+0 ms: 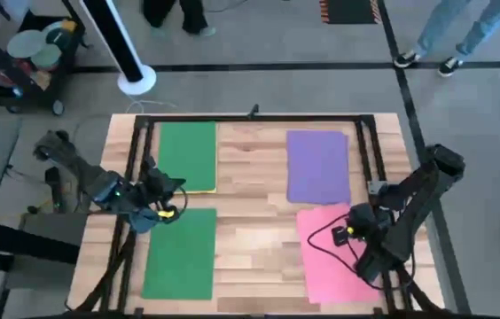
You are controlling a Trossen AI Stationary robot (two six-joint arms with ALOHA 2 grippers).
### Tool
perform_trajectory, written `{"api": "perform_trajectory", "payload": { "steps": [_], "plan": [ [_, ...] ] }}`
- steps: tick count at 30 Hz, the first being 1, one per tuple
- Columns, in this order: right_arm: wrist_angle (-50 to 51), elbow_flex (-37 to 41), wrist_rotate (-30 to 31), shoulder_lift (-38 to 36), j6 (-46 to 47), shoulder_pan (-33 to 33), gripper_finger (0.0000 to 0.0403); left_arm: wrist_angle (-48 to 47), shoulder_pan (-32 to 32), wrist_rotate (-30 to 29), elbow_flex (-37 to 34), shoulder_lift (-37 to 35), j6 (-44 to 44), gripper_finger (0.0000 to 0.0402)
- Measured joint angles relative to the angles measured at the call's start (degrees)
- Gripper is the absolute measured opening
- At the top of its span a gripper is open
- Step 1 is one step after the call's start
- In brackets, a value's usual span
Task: Organize paper
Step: Put the pink paper on top of the other pink paper in the bottom right of the table
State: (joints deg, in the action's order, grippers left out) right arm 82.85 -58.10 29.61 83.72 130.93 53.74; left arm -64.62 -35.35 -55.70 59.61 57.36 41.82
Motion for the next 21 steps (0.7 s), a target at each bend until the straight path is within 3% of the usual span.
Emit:
{"api": "perform_trajectory", "payload": {
  "steps": [21],
  "plan": [
    [-1.05, 1.06, 0.44, 0.0, -3.31, 3.4, 0.0, 0.28, 0.0, 0.37, 0.03, 0.0, -0.02, 0.0]
  ]
}}
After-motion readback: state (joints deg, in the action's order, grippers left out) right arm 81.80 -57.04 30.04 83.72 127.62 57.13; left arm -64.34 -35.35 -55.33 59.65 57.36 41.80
